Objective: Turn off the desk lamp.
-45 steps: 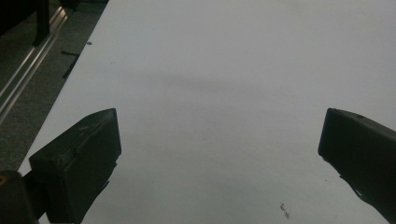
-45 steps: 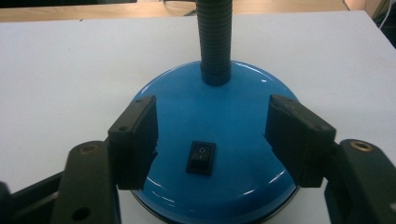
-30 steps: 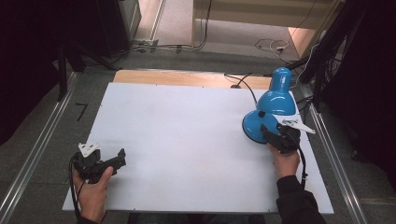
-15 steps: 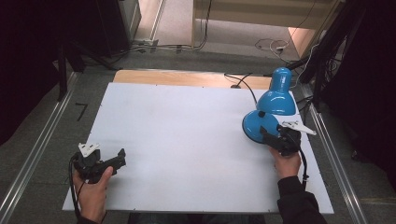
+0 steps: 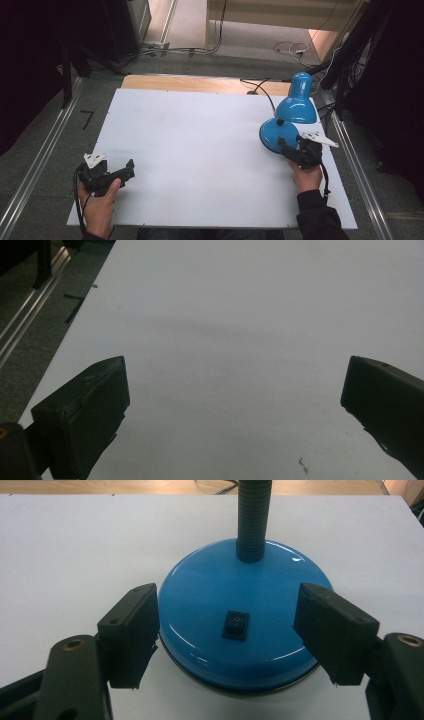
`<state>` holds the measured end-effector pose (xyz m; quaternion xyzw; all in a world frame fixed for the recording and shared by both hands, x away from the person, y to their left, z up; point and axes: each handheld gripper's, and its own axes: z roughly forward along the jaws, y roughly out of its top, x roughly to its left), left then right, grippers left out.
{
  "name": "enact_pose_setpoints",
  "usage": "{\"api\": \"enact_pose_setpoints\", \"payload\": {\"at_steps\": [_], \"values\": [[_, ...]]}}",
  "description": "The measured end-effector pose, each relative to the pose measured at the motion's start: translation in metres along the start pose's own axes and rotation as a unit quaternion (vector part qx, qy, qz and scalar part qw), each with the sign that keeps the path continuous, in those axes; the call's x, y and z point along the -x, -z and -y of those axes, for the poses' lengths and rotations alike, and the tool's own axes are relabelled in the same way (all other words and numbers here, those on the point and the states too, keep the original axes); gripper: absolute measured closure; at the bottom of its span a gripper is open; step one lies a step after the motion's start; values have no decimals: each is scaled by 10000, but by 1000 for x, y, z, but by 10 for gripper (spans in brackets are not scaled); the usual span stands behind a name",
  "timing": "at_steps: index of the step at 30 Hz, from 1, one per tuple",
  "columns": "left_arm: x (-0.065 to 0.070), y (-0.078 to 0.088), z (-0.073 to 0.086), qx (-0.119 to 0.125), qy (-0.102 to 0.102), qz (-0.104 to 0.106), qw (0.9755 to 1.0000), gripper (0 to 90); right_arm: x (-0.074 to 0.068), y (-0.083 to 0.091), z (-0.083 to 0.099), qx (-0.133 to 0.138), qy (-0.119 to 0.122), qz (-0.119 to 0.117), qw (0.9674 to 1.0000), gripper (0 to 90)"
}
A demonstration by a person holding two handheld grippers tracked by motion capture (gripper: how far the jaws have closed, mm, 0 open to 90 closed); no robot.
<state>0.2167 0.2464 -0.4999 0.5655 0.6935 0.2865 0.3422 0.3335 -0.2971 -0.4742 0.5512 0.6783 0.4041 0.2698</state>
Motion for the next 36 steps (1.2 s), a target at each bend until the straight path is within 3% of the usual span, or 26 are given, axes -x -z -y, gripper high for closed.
{"api": "enact_pose_setpoints", "payload": {"at_steps": [36], "values": [[0,0,0,-10,0,14,10000,0,0,22,11,-12,29,-23,10000,249]]}}
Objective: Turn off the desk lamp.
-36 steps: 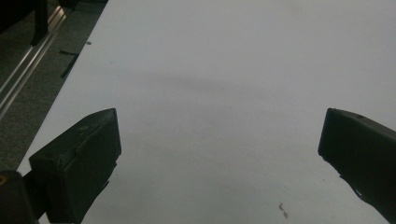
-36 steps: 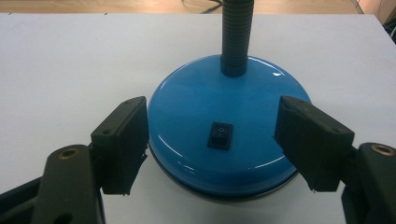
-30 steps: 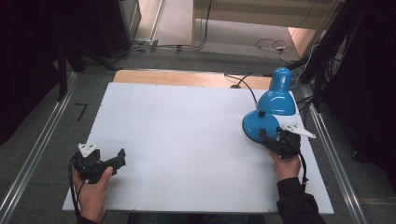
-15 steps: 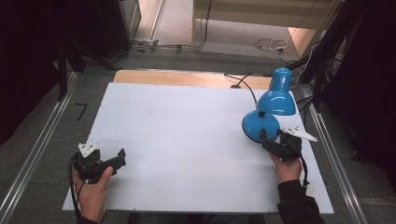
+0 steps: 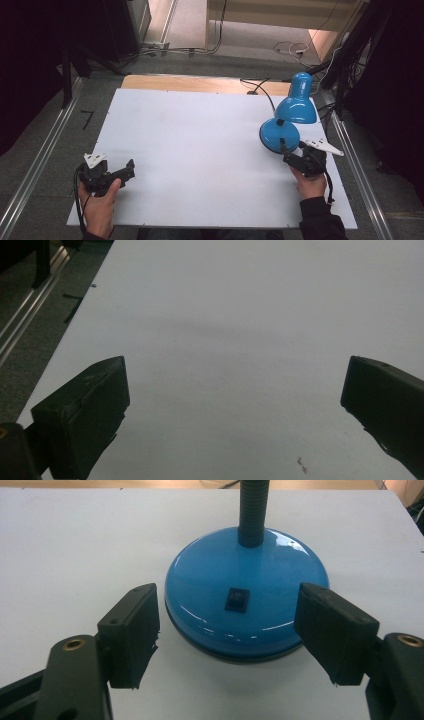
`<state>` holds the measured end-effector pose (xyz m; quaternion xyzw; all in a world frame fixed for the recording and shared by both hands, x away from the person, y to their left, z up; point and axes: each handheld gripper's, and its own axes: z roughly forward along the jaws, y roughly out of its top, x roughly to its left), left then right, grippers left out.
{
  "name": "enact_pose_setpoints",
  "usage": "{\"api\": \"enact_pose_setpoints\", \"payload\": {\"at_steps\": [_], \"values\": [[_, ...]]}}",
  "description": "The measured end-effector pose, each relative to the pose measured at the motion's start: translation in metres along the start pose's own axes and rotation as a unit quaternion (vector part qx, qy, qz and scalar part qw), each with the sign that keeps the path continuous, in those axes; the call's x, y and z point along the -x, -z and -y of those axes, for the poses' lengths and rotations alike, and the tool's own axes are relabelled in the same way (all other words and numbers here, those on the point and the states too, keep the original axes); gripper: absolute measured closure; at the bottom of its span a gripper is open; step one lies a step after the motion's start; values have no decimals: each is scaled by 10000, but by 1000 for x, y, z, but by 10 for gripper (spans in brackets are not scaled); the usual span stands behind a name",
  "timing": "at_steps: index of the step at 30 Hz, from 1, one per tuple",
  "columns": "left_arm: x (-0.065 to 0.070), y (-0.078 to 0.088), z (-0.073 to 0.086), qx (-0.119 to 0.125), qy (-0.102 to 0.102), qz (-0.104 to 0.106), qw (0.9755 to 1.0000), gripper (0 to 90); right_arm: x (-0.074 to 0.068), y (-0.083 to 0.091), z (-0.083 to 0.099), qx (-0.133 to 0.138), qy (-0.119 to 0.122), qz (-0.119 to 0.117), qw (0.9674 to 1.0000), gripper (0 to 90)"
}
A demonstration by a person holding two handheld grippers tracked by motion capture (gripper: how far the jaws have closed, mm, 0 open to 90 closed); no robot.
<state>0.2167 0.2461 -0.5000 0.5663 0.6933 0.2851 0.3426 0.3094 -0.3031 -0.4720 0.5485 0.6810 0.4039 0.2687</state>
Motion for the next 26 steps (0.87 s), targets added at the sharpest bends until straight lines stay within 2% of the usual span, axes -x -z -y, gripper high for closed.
{"api": "enact_pose_setpoints", "payload": {"at_steps": [13,26], "values": [[0,0,0,-18,9,13,10000,0,13,18,10,-32,-68,89,9999,249],[0,-3,1,-84,11,5,10000,0,37,42,27,-113,-209,350,9991,239]]}}
